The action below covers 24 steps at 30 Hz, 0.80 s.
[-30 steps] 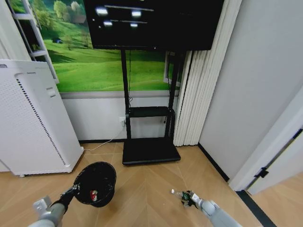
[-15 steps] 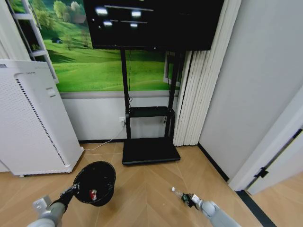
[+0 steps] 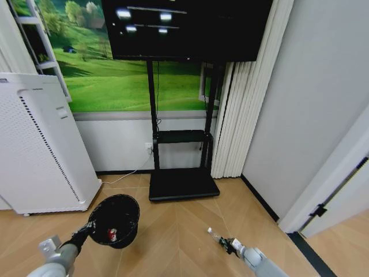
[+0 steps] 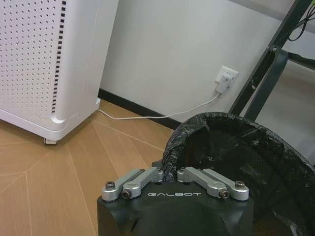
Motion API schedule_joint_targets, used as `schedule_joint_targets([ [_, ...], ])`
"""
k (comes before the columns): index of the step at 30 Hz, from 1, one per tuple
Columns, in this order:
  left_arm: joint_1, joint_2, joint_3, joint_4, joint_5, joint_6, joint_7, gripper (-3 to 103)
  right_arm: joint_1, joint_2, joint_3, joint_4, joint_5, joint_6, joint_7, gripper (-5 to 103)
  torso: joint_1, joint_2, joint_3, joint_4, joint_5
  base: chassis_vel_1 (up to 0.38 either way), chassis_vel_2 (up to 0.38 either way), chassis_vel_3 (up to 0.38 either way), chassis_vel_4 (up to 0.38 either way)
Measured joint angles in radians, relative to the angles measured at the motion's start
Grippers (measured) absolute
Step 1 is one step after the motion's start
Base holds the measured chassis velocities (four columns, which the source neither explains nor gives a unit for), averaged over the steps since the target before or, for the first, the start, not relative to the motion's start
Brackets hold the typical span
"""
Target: Pick up the trash bin and place the garbage on the floor into it.
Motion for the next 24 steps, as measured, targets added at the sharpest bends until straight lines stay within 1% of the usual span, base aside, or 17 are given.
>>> schedule_joint_targets([
  [3, 0.001, 0.002, -0.002, 0.004, -0.002, 0.0, 0.0, 7, -0.01, 0.0, 0.029, 0.025, 0.016, 0.0, 0.016, 20, 0.0, 0.0, 0.0, 0.0001, -0.0002, 0.0, 0.0, 0.0, 0.0],
  [4, 0.001, 0.003, -0.004, 0.007, -0.002, 0.0, 0.0, 7, -0.022, 0.006, 0.061, 0.052, 0.043, -0.002, 0.024, 20, 0.0, 0.0, 0.0, -0.0002, -0.0006, 0.0, 0.0, 0.0, 0.0],
  [5, 0.0, 0.004, -0.006, 0.007, -0.004, 0.0, 0.001, 7, -0.043, 0.017, 0.098, 0.106, 0.099, -0.014, 0.048, 20, 0.0, 0.0, 0.0, -0.0001, -0.0003, 0.0, 0.0, 0.0, 0.0],
  [6, -0.002, 0.006, -0.006, 0.008, -0.008, 0.0, 0.001, 7, -0.063, 0.015, 0.12, 0.157, 0.152, -0.031, 0.068, 20, 0.0, 0.0, 0.0, 0.0008, 0.0006, 0.0, 0.0, 0.0, 0.0],
  [7, -0.002, 0.006, -0.006, 0.008, -0.008, 0.0, 0.001, 7, -0.063, 0.015, 0.12, 0.157, 0.152, -0.031, 0.068, 20, 0.0, 0.0, 0.0, 0.0008, 0.0006, 0.0, 0.0, 0.0, 0.0],
  [8, -0.006, 0.011, -0.005, 0.01, -0.011, 0.0, 0.001, 7, -0.093, -0.001, 0.146, 0.224, 0.208, -0.055, 0.084, 20, 0.0, 0.0, 0.0, 0.001, 0.0006, 0.0, 0.0, 0.0, 0.0],
  [9, -0.022, 0.021, 0.008, 0.017, -0.008, 0.0, -0.001, 7, -0.137, -0.02, 0.196, 0.322, 0.256, -0.073, 0.097, 20, 0.0, 0.0, 0.0, 0.0002, -0.0011, 0.0, 0.0, 0.0, 0.0],
  [10, -0.022, 0.021, 0.008, 0.017, -0.008, 0.0, -0.001, 7, -0.137, -0.02, 0.196, 0.322, 0.256, -0.073, 0.097, 20, 0.0, 0.0, 0.0, 0.0002, -0.0011, 0.0, 0.0, 0.0, 0.0],
  [11, -0.041, 0.03, 0.027, 0.023, -0.007, -0.001, -0.008, 7, -0.19, -0.035, 0.257, 0.425, 0.309, -0.092, 0.111, 20, 0.0, 0.0, 0.0, 0.0001, -0.0004, 0.0, 0.0, 0.0, 0.0],
  [12, -0.041, 0.03, 0.027, 0.023, -0.007, -0.001, -0.008, 7, -0.19, -0.035, 0.257, 0.425, 0.309, -0.092, 0.111, 20, 0.0, 0.0, 0.0, 0.0001, -0.0004, 0.0, 0.0, 0.0, 0.0],
  [15, -0.108, 0.058, 0.117, 0.05, 0.005, -0.005, -0.023, 7, -0.343, -0.056, 0.393, 0.632, 0.43, -0.107, 0.128, 20, 0.0, 0.0, 0.0, -0.0001, -0.0006, 0.0, 0.0, 0.0, 0.0],
  [17, -0.124, 0.063, 0.137, 0.057, 0.006, -0.005, -0.026, 7, -0.366, -0.057, 0.411, 0.658, 0.446, -0.108, 0.129, 20, 0.0, 0.0, 0.0, -0.0003, -0.0004, 0.0, 0.0, 0.0, 0.0],
  [19, -0.2, 0.085, 0.24, 0.096, -0.004, -0.006, -0.049, 7, -0.486, -0.051, 0.502, 0.809, 0.528, -0.107, 0.137, 20, 0.0, 0.0, 0.0, -0.0006, -0.0002, 0.0, 0.0, 0.0, 0.0],
  [20, -0.2, 0.085, 0.24, 0.096, -0.004, -0.006, -0.049, 7, -0.486, -0.051, 0.502, 0.809, 0.528, -0.107, 0.137, 20, 0.0, 0.0, 0.0, -0.0006, -0.0002, 0.0, 0.0, 0.0, 0.0],
  [21, -0.234, 0.095, 0.286, 0.113, -0.017, -0.005, -0.055, 7, -0.531, -0.042, 0.537, 0.881, 0.554, -0.108, 0.142, 20, 0.0, 0.0, 0.0, -0.0007, -0.001, 0.0, 0.0, 0.0, 0.0],
  [22, -0.259, 0.103, 0.323, 0.131, -0.025, -0.005, -0.053, 7, -0.567, -0.032, 0.558, 0.947, 0.577, -0.109, 0.143, 20, 0.0, 0.0, 0.0, -0.0012, -0.0007, 0.0, 0.0, 0.0, 0.0],
  [24, -0.263, 0.103, 0.338, 0.14, -0.034, -0.011, -0.04, 7, -0.584, -0.026, 0.561, 0.994, 0.594, -0.109, 0.142, 20, 0.0, 0.0, 0.0, -0.0015, -0.0001, 0.0, 0.0, 0.0, 0.0],
])
